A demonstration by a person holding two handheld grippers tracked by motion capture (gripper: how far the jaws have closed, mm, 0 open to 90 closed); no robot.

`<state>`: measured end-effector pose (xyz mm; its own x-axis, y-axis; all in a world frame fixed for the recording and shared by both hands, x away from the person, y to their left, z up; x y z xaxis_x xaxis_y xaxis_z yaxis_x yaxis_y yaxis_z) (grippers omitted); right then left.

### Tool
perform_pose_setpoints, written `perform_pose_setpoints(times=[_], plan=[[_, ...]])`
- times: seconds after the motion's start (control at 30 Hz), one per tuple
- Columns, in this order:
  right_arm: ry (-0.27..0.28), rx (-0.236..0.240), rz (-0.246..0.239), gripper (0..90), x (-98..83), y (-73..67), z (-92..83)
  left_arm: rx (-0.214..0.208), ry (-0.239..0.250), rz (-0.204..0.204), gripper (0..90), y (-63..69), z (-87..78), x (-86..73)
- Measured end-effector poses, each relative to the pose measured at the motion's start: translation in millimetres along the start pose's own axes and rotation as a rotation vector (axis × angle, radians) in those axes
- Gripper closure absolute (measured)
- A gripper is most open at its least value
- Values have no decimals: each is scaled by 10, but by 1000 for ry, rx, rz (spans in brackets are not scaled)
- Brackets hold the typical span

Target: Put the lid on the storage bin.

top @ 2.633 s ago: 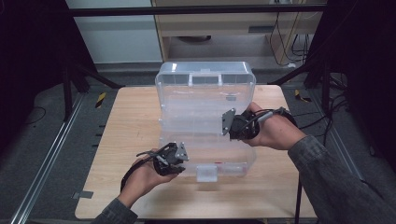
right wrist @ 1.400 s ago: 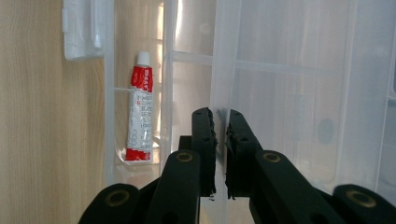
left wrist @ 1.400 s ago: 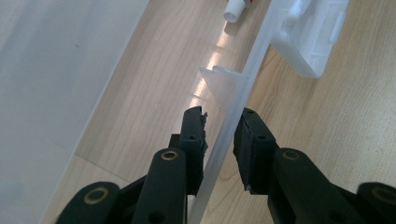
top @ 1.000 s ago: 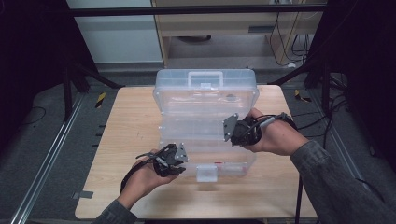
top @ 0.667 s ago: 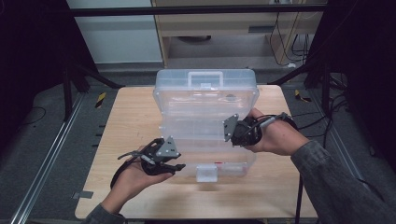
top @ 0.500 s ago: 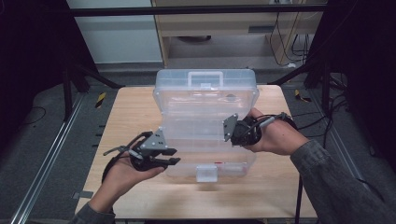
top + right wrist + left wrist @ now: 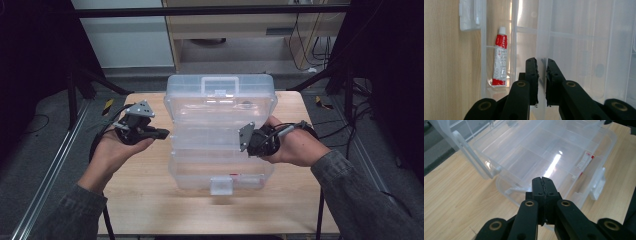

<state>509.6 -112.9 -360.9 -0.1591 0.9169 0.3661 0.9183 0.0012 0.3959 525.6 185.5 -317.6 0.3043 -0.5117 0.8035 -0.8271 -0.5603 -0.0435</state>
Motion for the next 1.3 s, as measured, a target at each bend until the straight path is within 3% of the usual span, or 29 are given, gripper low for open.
perform_pose_setpoints(times=[0.23,0.4,0.53,1.13,1.3], plan=[[-5,-5,-9,814,-8,-7,-1,22,-22,8,898,-135,77,158],[-2,-9,-7,813,-8,-8,-1,18,-12,-43,896,-271,129,186],[1,-10,-4,808,-11,-11,-3,31,-14,-61,896,-339,127,170],[3,-11,-6,771,-17,-47,-2,27,-9,-85,896,-375,167,220],[5,-13,-4,767,-26,-66,-1,17,10,-116,897,-389,162,270]])
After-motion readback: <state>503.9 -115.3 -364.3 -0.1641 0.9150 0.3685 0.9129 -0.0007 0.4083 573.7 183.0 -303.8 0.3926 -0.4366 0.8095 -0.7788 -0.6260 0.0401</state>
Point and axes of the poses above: each handheld gripper's, and its own axes: z roughly forward along the jaws, x roughly out of its top, y roughly to its right, the point moved 5 cm from there along z, roughly forward along the jaws, and after that the axes turned 9 degrees about y, right-handed, at the moved point
